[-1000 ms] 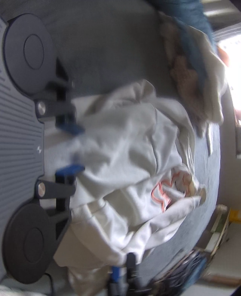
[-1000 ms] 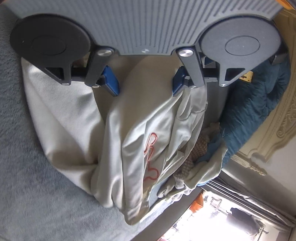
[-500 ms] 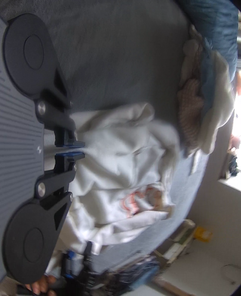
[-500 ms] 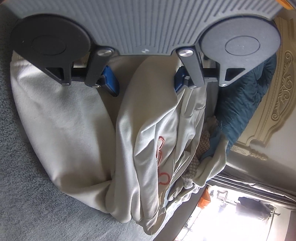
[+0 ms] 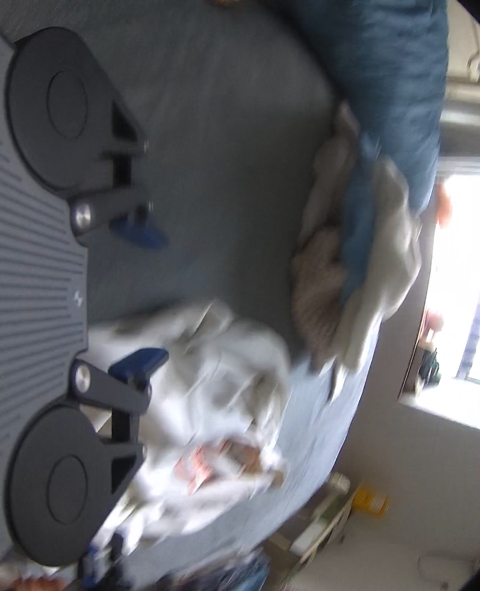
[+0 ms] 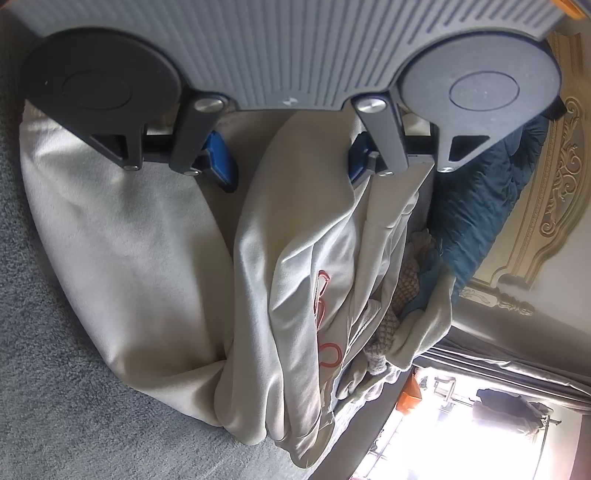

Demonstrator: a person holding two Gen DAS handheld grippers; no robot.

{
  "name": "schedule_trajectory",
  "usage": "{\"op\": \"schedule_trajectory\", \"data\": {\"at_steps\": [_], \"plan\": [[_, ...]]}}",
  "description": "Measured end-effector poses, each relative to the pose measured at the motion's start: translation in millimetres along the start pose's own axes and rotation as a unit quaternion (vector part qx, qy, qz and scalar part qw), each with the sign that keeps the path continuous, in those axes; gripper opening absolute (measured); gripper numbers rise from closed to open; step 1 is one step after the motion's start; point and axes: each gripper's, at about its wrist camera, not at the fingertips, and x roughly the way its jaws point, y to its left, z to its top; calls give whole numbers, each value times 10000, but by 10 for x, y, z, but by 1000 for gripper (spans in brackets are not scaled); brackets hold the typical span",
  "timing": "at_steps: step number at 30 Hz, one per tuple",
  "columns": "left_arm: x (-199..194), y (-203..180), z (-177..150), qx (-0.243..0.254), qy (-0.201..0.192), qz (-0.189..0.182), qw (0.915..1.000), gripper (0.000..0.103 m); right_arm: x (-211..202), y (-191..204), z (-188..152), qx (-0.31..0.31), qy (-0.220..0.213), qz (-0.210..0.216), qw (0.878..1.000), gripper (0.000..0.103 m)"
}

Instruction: Fold clothes

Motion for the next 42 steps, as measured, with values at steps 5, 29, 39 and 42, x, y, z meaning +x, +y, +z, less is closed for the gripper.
{"op": "schedule_trajectory", "data": {"at_steps": [5,29,39,42], "plan": [[87,-302,-334,294,327,-496,9978,96,2,-6,1,24,0,-4,10000,61],[-442,312,210,-849,-421,-639,9934,8,7,-50,17,145,4,23,9999,61],[-400,854,953,-1201,-567,-403,9903,8,23,-109,35,217,38,88,9997,61],[-291,985,1525,-1118,-1122,43,9874,8,14,-126,31,231,36,119,9997,61]]}}
